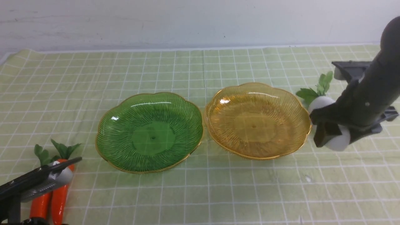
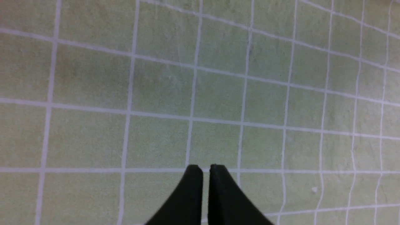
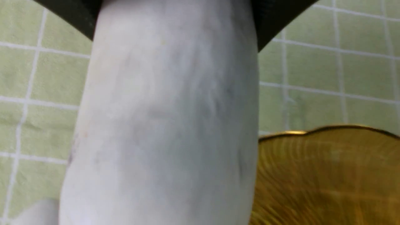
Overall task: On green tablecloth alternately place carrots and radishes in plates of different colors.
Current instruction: 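Place the white radish on the plate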
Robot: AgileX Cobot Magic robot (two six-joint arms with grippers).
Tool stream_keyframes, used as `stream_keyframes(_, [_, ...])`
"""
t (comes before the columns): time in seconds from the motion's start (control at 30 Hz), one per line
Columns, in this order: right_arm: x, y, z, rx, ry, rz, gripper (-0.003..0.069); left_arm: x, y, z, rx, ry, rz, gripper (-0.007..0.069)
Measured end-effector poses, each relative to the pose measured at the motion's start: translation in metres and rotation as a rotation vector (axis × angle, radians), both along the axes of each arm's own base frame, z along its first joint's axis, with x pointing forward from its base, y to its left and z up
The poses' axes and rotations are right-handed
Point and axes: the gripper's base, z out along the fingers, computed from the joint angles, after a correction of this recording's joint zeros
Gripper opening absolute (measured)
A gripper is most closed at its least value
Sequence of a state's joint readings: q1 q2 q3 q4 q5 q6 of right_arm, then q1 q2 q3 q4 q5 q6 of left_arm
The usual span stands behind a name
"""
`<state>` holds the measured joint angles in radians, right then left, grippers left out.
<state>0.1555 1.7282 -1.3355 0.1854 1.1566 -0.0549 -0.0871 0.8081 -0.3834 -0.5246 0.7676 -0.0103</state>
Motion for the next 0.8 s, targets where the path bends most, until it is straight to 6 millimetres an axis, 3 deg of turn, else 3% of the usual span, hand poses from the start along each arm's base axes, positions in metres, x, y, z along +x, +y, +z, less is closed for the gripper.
stream_keyframes(0.2, [0.015,0.033,-0.004,0.118,-0.168,0.170,0.0438,0.001,0.001,0.000,0.004,-0.014,0.007,0.0013])
stream_keyframes(0.4, [0.028,0.066,-0.035,0.131,-0.219,0.271,0.0438,0.001,0.001,0.000,0.008,-0.016,0.006,0.0013])
stream_keyframes(0.57, [0.033,0.075,-0.053,0.129,-0.216,0.276,0.0444,0.001,0.001,0.000,0.008,-0.016,0.006,0.0013])
stream_keyframes(0.7, [0.036,0.075,-0.054,0.127,-0.236,0.269,0.0521,0.001,0.001,0.000,0.008,-0.016,0.006,0.0013])
stream_keyframes(0.8, [0.041,0.075,-0.046,0.114,-0.256,0.284,0.0634,0.001,0.001,0.000,0.009,-0.016,0.006,0.0013])
